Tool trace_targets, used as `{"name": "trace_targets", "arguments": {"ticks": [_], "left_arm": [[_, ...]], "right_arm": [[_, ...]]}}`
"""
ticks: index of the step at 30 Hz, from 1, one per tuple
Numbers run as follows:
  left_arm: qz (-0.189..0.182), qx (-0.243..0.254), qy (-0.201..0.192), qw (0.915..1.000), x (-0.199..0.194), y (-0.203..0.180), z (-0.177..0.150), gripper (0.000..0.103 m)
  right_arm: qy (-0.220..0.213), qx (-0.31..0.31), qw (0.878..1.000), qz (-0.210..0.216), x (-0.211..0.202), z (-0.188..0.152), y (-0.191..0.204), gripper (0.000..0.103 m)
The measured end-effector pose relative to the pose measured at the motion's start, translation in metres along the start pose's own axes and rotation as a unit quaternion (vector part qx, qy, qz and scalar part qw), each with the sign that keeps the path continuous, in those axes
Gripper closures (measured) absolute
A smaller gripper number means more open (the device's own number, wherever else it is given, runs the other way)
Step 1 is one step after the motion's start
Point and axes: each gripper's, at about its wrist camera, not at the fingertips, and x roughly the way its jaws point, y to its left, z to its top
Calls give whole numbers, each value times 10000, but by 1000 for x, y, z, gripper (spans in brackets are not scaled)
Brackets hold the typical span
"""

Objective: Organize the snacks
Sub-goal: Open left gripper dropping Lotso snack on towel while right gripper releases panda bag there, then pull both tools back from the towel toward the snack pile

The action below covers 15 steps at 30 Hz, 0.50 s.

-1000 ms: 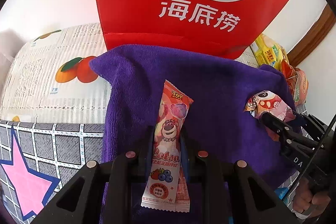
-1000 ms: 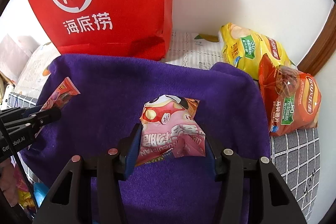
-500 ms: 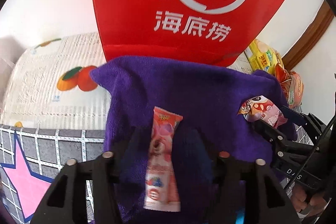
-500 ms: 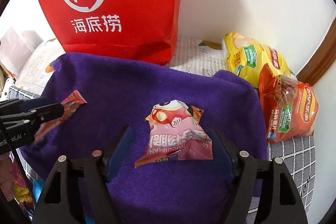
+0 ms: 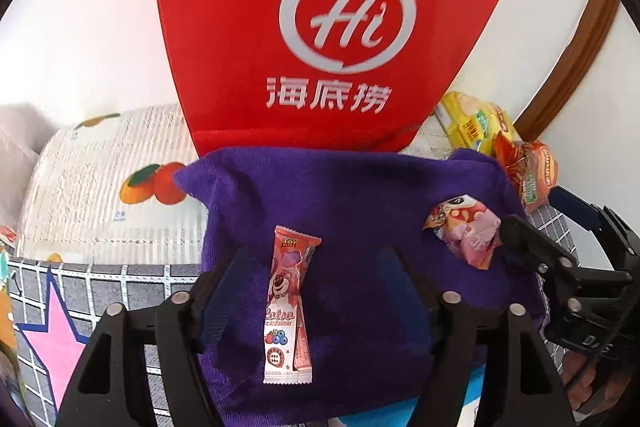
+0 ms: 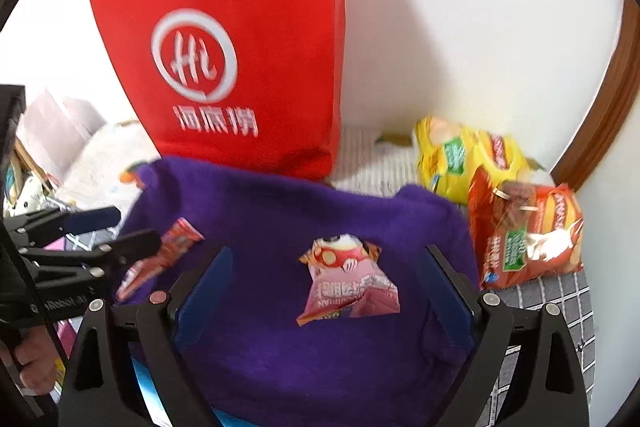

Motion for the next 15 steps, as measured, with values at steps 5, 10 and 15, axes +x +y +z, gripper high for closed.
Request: {"name": "trace_targets", "arguments": {"ticks": [5, 10, 15], "left_arm": [[-80, 21, -164, 9998, -22, -3, 2, 31], [-19, 48, -397, 9992, -54, 0, -6, 31], [77, 102, -497, 9987, -80, 3, -27, 31]], "right_arm": [[-98, 252, 9996, 20, -22, -1, -3, 2], [-34, 523, 9985, 178, -44, -10, -7, 1], [-35, 582, 9982, 159, -65, -25, -2, 1]]}}
